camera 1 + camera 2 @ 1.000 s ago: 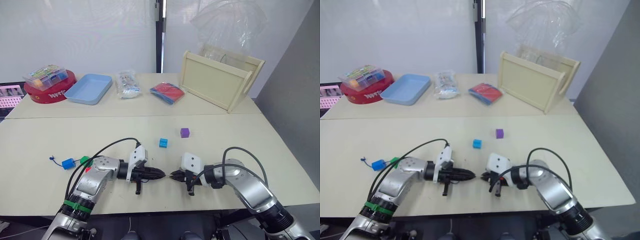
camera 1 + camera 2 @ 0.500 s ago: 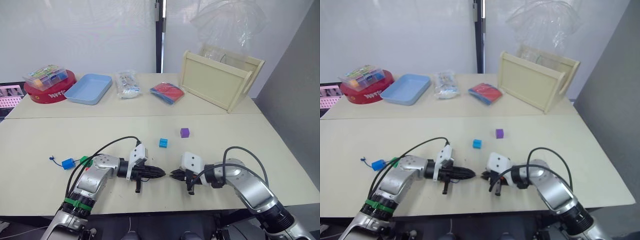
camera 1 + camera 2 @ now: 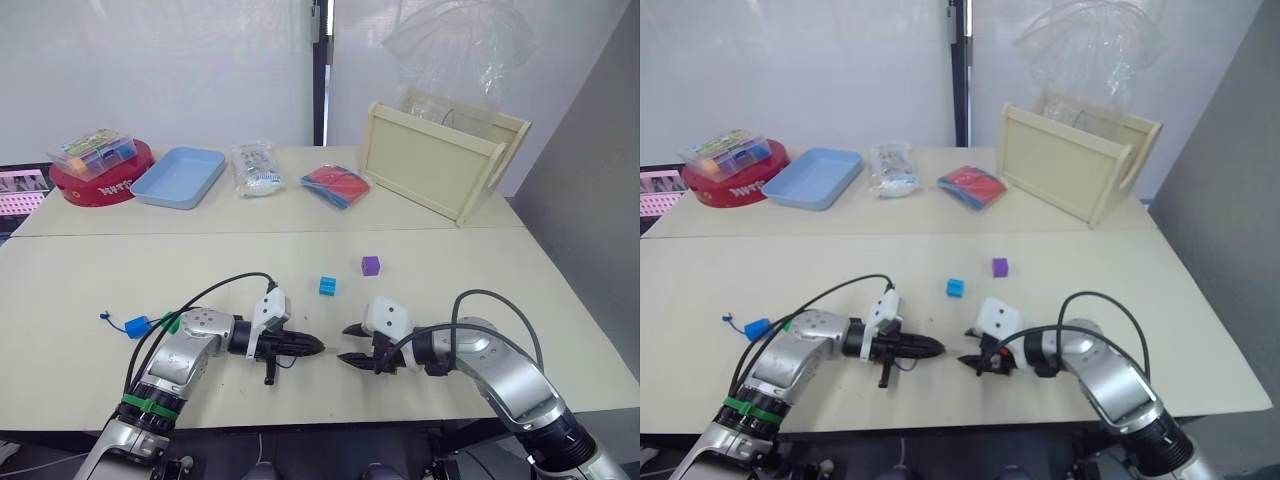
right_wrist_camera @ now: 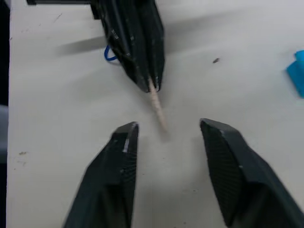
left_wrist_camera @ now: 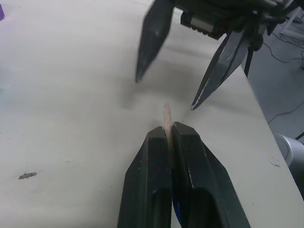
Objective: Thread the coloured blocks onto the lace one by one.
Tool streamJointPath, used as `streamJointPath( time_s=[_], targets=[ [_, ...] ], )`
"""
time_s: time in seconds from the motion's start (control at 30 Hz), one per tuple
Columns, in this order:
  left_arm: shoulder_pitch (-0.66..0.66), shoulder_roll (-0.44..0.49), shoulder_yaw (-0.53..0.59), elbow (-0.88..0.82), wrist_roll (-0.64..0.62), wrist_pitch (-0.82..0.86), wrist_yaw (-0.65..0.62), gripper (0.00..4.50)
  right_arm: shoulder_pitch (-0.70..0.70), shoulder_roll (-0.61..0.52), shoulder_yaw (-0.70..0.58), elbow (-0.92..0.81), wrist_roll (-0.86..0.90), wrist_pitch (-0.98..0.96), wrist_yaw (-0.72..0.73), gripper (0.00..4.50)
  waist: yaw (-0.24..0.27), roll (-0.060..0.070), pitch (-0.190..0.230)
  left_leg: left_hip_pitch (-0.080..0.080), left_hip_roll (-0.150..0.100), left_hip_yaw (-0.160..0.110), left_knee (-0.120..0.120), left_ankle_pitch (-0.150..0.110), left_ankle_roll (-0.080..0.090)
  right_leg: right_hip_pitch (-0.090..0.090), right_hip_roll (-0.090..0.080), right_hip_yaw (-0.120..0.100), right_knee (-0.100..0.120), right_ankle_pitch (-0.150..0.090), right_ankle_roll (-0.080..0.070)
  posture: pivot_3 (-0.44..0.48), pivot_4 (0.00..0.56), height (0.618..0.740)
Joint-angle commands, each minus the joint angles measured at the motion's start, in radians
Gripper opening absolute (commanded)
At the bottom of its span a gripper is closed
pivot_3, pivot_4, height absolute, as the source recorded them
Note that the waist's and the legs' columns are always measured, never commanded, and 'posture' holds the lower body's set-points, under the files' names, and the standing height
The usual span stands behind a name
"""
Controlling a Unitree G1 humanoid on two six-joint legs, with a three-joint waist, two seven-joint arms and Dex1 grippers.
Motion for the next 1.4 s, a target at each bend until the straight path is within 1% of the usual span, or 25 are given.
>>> streamJointPath(
  time_s=[0.03,0.07,0.1,0.13,0.17,0.2,0.27,0.37,0.47,0.6,0.67,0.77,0.97,1.13,1.23,1.27,1.3,1.4],
  targets=[
    [-0.009,0.015,0.017,-0.012,-0.005,-0.019,-0.002,0.00,0.034,-0.006,-0.072,-0.079,0.038,0.037,-0.041,3.69,0.000,0.000,0.000,0.000,0.000,0.000,0.000,0.000,0.000,0.000,0.000,0.000,0.000,0.000,0.000,0.000,0.150,0.740],
    [-0.002,0.026,0.028,-0.019,-0.010,-0.017,-0.003,0.00,0.073,0.018,-0.138,-0.116,0.068,0.075,-0.084,3.98,0.002,0.000,0.000,0.000,0.000,0.000,0.000,0.000,0.000,0.000,0.000,0.000,0.000,0.000,0.000,0.000,0.150,0.740],
    [0.004,0.036,0.037,-0.024,-0.014,-0.016,-0.004,0.00,0.101,0.036,-0.184,-0.145,0.091,0.105,-0.118,4.38,0.003,0.000,0.000,0.000,0.000,0.000,0.000,0.000,0.000,0.000,0.000,0.000,0.000,0.000,0.000,0.000,0.150,0.740],
    [0.013,0.045,0.052,-0.034,-0.022,-0.014,0.000,0.00,0.138,0.078,-0.240,-0.167,0.094,0.125,-0.186,4.48,0.003,0.000,0.000,-0.001,0.000,0.000,0.000,0.000,0.000,0.000,0.000,0.000,0.000,0.000,0.000,0.000,0.150,0.740],
    [0.022,0.054,0.066,-0.045,-0.032,-0.008,0.005,0.00,0.168,0.155,-0.296,-0.175,0.089,0.128,-0.285,4.48,0.003,-0.001,0.000,-0.001,0.000,0.000,0.000,0.000,0.000,0.000,0.000,0.000,0.000,0.000,0.000,0.000,0.150,0.740],
    [0.031,0.060,0.077,-0.053,-0.039,-0.003,0.011,0.00,0.191,0.221,-0.320,-0.164,0.049,0.106,-0.385,4.48,0.001,-0.001,0.000,0.000,0.000,0.000,0.000,0.000,0.000,0.000,0.000,0.000,0.000,0.000,0.000,0.000,0.150,0.740],
    [0.041,0.063,0.092,-0.062,-0.048,0.004,0.020,0.00,0.217,0.295,-0.327,-0.147,-0.013,0.070,-0.505,4.48,-0.003,0.000,-0.001,0.001,0.001,0.000,-0.001,0.000,0.000,0.000,0.000,0.000,0.001,0.000,0.000,0.000,0.150,0.740],
    [0.050,0.055,0.108,-0.068,-0.059,0.004,0.040,0.00,0.226,0.399,-0.290,-0.084,-0.077,0.010,-0.636,4.48,-0.002,0.000,0.000,0.001,0.000,0.000,-0.001,0.000,-0.001,0.000,0.000,0.001,0.001,0.000,0.000,0.000,0.150,0.740],
    [0.056,0.043,0.120,-0.069,-0.067,-0.006,0.062,0.00,0.207,0.480,-0.248,0.014,-0.136,-0.085,-0.727,4.48,-0.005,0.000,0.000,0.001,0.001,0.000,-0.002,0.000,-0.001,0.000,0.000,0.000,0.001,0.000,0.000,0.000,0.150,0.740],
    [0.072,0.035,0.122,-0.075,-0.067,-0.015,0.076,0.00,0.124,0.556,-0.234,0.186,-0.165,-0.185,-0.794,4.48,-0.006,0.000,0.000,0.001,0.000,0.000,-0.002,0.000,-0.001,-0.001,0.000,0.001,0.001,0.000,0.000,0.000,0.150,0.740],
    [0.081,0.034,0.121,-0.077,-0.064,-0.021,0.077,0.00,0.072,0.563,-0.229,0.279,-0.181,-0.219,-0.803,4.48,-0.006,0.000,0.000,0.001,0.000,0.000,-0.002,0.000,-0.001,-0.001,0.000,0.001,0.002,0.000,0.000,0.000,0.150,0.740],
    [0.090,0.035,0.119,-0.086,-0.063,-0.020,0.079,0.00,-0.037,0.582,-0.265,0.450,-0.174,-0.274,-0.834,4.48,-0.006,0.000,0.000,0.001,0.000,0.000,-0.002,0.001,-0.001,-0.001,0.000,0.001,0.001,0.000,0.000,0.000,0.150,0.740],
    [0.101,0.034,0.117,-0.101,-0.061,-0.015,0.090,0.00,-0.180,0.602,-0.319,0.695,-0.148,-0.379,-0.858,4.48,-0.007,0.000,0.000,0.001,0.000,0.000,-0.002,0.001,-0.001,-0.001,0.000,0.001,0.001,0.000,0.000,0.000,0.150,0.740],
    [0.113,0.039,0.118,-0.112,-0.060,-0.011,0.094,0.00,-0.273,0.605,-0.355,0.839,-0.131,-0.455,-0.856,4.48,-0.010,0.000,0.000,0.001,0.001,0.000,-0.003,0.001,-0.001,-0.001,0.000,0.001,0.002,0.000,0.000,0.000,0.150,0.740],
    [0.118,0.042,0.117,-0.116,-0.059,-0.009,0.093,0.00,-0.308,0.618,-0.369,0.891,-0.123,-0.477,-0.872,4.48,-0.013,0.000,0.000,0.002,0.001,0.000,-0.003,0.001,-0.001,-0.001,0.000,0.001,0.002,0.000,0.000,0.000,0.150,0.740],
    [0.117,0.042,0.116,-0.115,-0.058,-0.010,0.093,0.00,-0.306,0.629,-0.363,0.891,-0.124,-0.486,-0.873,3.95,-0.015,0.000,0.000,0.002,0.001,0.000,-0.003,0.001,-0.001,-0.001,0.000,0.001,0.003,0.000,0.000,0.000,0.150,0.740],
    [0.116,0.043,0.115,-0.113,-0.056,-0.010,0.093,0.00,-0.299,0.641,-0.358,0.885,-0.124,-0.488,-0.876,3.67,-0.016,0.000,0.000,0.002,0.001,0.000,-0.003,0.001,-0.001,-0.001,0.000,0.001,0.003,0.000,0.000,0.000,0.150,0.740],
    [0.114,0.044,0.112,-0.108,-0.053,-0.010,0.095,0.00,-0.280,0.660,-0.356,0.863,-0.123,-0.491,-0.886,2.63,-0.022,0.000,-0.001,0.001,0.001,0.000,-0.003,0.001,-0.001,-0.002,0.000,0.001,0.003,0.000,0.000,0.000,0.150,0.740]
  ],
)
